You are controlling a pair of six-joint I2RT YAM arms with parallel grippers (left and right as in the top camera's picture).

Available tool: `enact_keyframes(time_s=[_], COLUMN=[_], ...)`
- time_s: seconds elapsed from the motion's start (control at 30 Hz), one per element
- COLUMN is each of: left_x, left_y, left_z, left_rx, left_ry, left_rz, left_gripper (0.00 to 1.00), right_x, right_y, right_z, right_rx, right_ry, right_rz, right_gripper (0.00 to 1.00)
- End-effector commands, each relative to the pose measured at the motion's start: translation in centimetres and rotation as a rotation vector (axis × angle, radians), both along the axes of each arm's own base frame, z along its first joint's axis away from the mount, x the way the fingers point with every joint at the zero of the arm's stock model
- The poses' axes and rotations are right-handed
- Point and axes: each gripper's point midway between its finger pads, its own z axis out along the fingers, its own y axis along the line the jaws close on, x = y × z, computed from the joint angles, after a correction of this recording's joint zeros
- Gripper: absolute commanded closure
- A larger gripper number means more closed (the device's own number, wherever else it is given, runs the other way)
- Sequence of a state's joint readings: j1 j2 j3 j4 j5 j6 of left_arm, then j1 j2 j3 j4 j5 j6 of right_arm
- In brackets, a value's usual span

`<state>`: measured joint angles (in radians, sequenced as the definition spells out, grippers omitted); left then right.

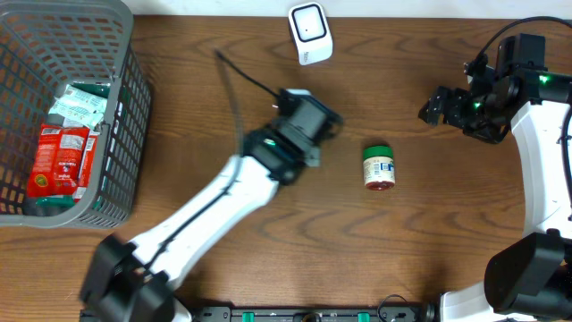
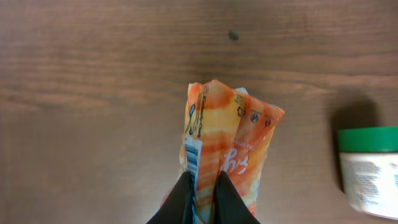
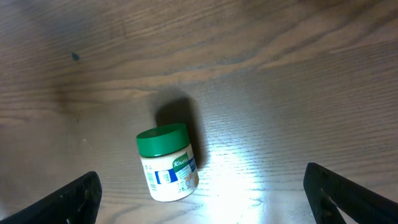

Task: Scan the item barcode

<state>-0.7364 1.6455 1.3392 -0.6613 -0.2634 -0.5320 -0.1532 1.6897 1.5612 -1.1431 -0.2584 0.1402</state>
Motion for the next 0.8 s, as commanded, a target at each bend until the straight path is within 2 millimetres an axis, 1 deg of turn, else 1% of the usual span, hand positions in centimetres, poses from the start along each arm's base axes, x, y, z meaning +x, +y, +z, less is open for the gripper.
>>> enact_keyframes(time_s=[0.0, 0.13, 0.2, 0.23, 0.33, 0.43, 0.5, 0.77], left_x=[1.0, 1.4, 1.5, 1.5, 1.3, 1.0, 0.9, 0.8], left_y=[-1.1, -2.7, -3.7, -4.5, -5.6, -6.6, -7.1, -7.3], left_z=[-2.4, -4.8, -6.3, -7.5, -9.2, -9.8, -9.8, -10.0], left_rx=[0.187, 0.371, 0.459, 0.517, 0.596, 0.621, 0.615, 0.602], left_ry=[-0.117, -0.202, -0.226, -0.239, -0.258, -0.278, -0.287, -0.28], left_rz=[0.024, -0.045, -0.113, -0.16, -0.226, -0.262, -0.271, -0.279], left_gripper=[0.93, 0.93, 0.93, 0.93, 0.93, 0.93, 0.93, 0.92], right_x=[-0.1, -0.1, -0.1, -0.1, -0.1, -0.1, -0.1, -0.1], right_y=[-0.3, -0.3, -0.3, -0.3, -0.3, -0.3, -0.3, -0.3], right_z=[0.3, 0.4, 0.3, 0.3, 0.3, 0.4, 0.3, 0.3], right_rx=[0.005, 0.005, 0.005, 0.005, 0.005, 0.005, 0.005, 0.005], right_ry=[-0.009, -0.01, -0.009, -0.009, -0.009, -0.01, -0.009, -0.009], right_rz=[-0.006, -0.006, -0.006, -0.006, -0.006, -0.006, -0.006, -0.006], right_gripper=[0.01, 0.01, 0.01, 0.01, 0.01, 0.01, 0.01, 0.01])
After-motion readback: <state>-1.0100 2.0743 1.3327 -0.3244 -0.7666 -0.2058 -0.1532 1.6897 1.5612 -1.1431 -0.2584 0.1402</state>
